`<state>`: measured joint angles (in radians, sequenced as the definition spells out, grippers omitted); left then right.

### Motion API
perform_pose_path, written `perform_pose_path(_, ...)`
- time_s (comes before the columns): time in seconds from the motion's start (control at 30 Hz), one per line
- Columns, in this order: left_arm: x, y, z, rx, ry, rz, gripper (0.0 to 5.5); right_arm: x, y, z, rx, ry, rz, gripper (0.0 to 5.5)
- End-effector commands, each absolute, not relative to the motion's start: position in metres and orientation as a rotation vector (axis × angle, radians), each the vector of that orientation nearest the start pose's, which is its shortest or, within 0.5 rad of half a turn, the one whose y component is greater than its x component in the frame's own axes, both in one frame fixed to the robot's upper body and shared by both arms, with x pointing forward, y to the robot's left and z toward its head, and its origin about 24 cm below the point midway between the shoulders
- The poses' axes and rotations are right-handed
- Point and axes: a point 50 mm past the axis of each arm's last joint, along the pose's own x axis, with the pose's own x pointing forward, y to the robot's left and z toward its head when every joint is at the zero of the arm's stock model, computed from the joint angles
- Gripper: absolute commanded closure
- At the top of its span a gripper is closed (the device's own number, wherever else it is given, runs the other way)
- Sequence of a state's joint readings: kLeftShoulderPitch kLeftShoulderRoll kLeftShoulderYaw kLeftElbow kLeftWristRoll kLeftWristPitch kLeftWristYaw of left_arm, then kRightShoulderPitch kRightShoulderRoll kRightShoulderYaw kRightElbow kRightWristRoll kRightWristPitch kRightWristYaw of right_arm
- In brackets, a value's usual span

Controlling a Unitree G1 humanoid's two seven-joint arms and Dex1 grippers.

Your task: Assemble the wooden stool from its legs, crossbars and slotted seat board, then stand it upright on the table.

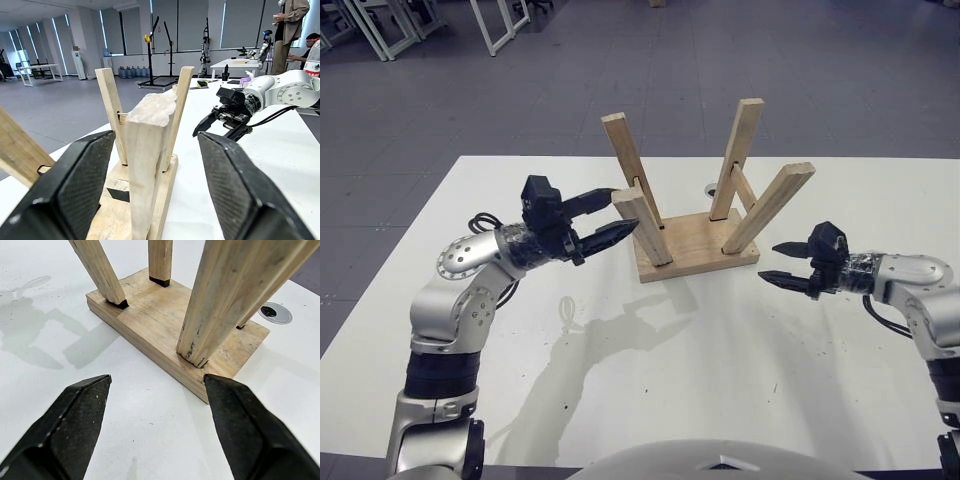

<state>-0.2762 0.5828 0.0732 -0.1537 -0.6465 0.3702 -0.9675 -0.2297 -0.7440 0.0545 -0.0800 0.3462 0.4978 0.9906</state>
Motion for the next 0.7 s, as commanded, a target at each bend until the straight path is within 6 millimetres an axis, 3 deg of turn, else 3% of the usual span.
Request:
perform_pose_path(0.03,0.275,0.182,0.153,-0.014,-0.064,-1.158,2.62,0.264,-0.219,0.103,-0.289,0.408,0.984,2.08)
perform_pose_path(0.17,0.271,0.181,0.147,-0.089,0.022,-1.298,3.29,0.266,-0.226,0.099,-0.296,0.421,0.966,2.08)
perform_pose_path(0.37,0.283,0.178,0.147,-0.102,0.059,-1.336,4.25,0.275,-0.236,0.110,-0.291,0.362,0.978,2.08)
perform_pose_path(0.5,0.283,0.173,0.143,-0.098,0.058,-1.332,4.28,0.285,-0.249,0.114,-0.317,0.364,0.934,2.08)
perform_pose_path(0.7,0.270,0.169,0.130,-0.100,0.073,-1.333,4.30,0.283,-0.245,0.110,-0.317,0.368,0.954,2.08)
